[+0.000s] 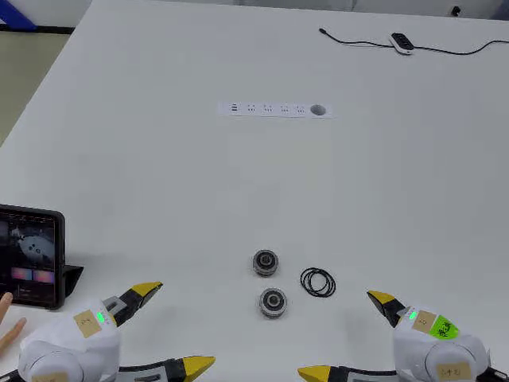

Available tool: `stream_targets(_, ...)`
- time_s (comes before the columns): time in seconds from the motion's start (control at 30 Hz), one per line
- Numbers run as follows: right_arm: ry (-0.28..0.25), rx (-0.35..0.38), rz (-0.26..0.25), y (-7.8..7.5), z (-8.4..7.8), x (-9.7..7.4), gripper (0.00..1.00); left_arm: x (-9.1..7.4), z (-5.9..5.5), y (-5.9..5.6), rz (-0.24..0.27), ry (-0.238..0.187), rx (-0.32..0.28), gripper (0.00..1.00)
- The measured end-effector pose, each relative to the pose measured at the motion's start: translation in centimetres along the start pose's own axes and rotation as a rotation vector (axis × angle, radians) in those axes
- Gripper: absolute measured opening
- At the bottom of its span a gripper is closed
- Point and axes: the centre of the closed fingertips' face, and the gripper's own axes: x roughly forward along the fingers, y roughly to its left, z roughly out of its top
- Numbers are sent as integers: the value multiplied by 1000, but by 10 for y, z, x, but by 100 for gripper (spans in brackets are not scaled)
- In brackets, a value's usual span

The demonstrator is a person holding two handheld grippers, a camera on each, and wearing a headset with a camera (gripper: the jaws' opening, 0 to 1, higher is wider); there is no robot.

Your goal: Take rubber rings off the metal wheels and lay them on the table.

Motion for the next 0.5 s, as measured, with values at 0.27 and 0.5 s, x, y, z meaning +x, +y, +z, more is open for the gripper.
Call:
stream_targets(0.27, -1, 5, 5, 0, 0, 1, 99, 2, 2, 1, -3, 3, 4, 79)
stream_targets(0.5, 2, 7, 8, -1, -1, 1, 98, 2, 2, 0, -7, 12, 5, 79)
